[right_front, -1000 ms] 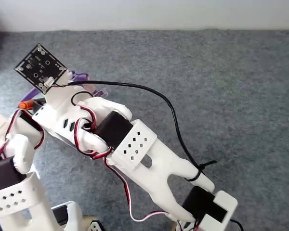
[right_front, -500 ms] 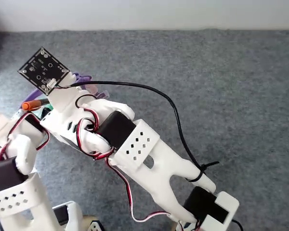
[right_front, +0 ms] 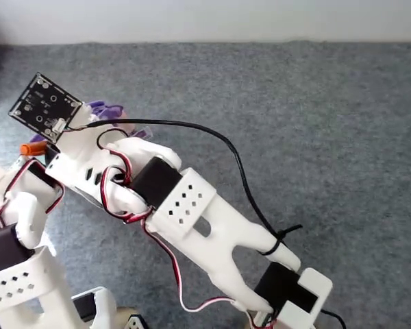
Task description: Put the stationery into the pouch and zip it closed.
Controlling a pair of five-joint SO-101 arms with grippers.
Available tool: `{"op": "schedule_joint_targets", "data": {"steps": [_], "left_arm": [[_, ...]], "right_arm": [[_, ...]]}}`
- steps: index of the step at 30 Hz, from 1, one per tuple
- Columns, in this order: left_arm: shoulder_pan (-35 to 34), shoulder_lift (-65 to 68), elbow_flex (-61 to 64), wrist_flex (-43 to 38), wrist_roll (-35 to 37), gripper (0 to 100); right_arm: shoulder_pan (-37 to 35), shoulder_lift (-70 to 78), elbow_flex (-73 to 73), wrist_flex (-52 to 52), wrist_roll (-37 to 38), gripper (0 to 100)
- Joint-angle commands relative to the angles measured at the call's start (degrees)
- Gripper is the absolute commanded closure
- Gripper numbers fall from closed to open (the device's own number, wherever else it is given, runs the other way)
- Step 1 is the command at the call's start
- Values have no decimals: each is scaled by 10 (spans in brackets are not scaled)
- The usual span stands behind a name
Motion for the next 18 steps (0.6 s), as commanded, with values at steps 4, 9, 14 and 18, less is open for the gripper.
{"op": "schedule_joint_targets", "data": {"steps": [4, 9, 14, 18], "left_arm": [[4, 0, 0, -11, 2, 988], [4, 0, -4, -11, 2, 988], [24, 3, -98, -11, 1, 988], [23, 35, -134, -40, 2, 988]], "right_arm": [[29, 29, -10, -123, -54, 837], [137, 33, -11, -118, -116, 838], [200, -15, -11, -68, -175, 838], [255, -64, -11, -25, -210, 839]]}}
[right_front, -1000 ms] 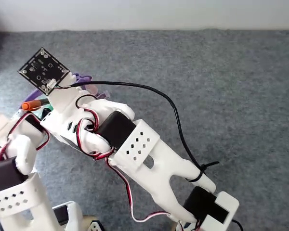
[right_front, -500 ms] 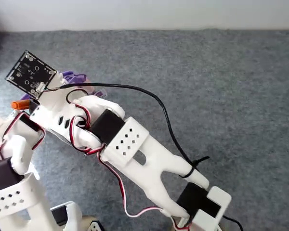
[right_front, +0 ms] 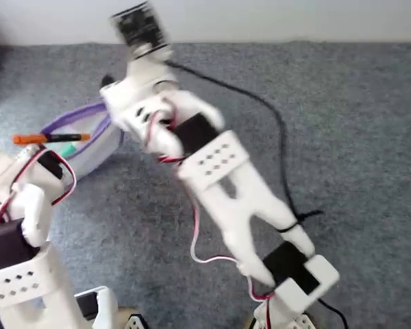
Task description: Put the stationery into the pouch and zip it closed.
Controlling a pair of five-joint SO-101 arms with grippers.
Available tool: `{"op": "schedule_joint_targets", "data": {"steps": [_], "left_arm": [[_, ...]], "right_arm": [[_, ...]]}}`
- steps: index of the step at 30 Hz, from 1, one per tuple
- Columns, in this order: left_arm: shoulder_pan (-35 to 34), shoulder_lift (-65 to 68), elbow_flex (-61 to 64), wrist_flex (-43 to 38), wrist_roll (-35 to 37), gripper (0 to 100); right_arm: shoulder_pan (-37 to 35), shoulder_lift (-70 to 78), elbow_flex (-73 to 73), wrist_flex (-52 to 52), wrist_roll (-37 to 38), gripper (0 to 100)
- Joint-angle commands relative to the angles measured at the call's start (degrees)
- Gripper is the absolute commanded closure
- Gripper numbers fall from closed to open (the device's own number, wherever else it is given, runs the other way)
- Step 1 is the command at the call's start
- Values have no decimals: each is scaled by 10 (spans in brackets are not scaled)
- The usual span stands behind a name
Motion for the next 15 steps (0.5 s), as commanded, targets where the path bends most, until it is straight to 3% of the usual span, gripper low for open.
{"op": "schedule_joint_targets", "data": {"steps": [1, 8, 15], "left_arm": [[-3, 40, -51, -30, 5, 988], [-50, 229, -60, 25, 51, 988], [-5, 271, -368, 174, 59, 989]], "right_arm": [[54, -71, -12, 43, -34, 839], [111, -110, -11, 175, -83, 837], [112, -116, -11, 197, -86, 837]]}}
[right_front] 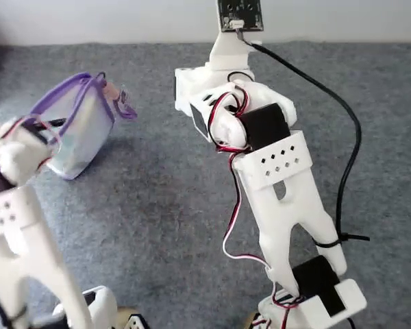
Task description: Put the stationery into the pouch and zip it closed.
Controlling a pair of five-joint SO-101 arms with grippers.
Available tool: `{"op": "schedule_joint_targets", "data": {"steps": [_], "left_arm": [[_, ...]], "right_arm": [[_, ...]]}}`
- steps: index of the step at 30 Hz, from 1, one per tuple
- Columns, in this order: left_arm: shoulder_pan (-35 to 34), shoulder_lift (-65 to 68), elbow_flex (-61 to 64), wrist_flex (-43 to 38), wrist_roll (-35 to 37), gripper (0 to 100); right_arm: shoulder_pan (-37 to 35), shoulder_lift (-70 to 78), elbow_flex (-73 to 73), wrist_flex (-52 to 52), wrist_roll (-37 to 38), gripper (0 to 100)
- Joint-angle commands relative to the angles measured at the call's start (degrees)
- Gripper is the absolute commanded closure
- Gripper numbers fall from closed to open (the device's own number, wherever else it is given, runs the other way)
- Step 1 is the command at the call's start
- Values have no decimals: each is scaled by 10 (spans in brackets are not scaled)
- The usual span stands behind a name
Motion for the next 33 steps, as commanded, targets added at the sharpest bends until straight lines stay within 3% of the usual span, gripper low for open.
{"op": "schedule_joint_targets", "data": {"steps": [1, 4, 15, 18, 21, 24, 27, 33], "left_arm": [[10, 28, -132, 48, 25, 989], [7, 95, -94, 102, 37, 989], [4, 116, -102, 93, 11, 989], [57, 106, -165, 57, -56, 989], [161, 120, -194, 26, -111, 989], [239, 171, -179, 40, -139, 989], [229, 225, -172, 61, -142, 989], [115, 233, -186, 94, -140, 989]], "right_arm": [[7, -28, -11, 3, -7, 837], [3, -28, -11, 3, -7, 837], [-24, -58, -9, 18, -4, 837], [-15, -66, -9, 43, -6, 838], [19, -85, -9, 69, -8, 838], [61, -104, -9, 83, -8, 838], [93, -117, -9, 97, -7, 838], [108, -132, -9, 141, -6, 839]]}}
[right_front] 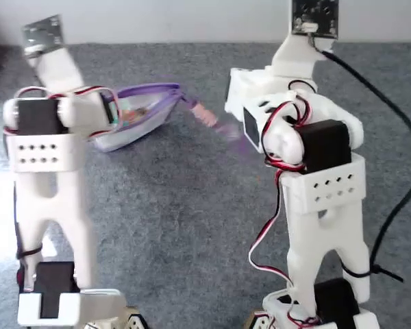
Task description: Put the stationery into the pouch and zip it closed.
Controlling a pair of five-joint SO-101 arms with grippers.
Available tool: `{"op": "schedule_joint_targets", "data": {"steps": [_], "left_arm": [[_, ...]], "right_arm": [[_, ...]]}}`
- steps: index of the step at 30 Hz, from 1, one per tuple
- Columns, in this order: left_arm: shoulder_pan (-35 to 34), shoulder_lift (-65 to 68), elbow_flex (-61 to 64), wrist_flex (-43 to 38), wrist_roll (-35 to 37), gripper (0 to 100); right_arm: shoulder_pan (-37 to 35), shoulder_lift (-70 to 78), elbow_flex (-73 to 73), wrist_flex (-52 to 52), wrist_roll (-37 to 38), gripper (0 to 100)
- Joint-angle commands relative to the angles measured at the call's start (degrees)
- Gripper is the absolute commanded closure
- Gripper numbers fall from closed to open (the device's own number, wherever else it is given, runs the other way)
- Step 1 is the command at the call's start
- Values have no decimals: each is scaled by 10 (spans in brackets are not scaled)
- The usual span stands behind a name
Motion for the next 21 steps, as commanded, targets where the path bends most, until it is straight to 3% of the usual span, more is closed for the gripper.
{"op": "schedule_joint_targets", "data": {"steps": [1, 7, 13, 15, 21], "left_arm": [[-53, 20, -5, 19, -4, 989], [3, 3, -6, 19, 18, 989], [201, -24, -53, 4, 43, 989], [193, -22, -41, 5, 38, 989], [66, -25, 24, 4, 32, 989]], "right_arm": [[5, -22, -9, 22, -5, 839], [5, -20, -9, 18, -6, 839], [7, -25, 14, 24, -4, 839], [7, -26, 25, 29, -3, 840], [-38, -25, 27, 142, -8, 838]]}}
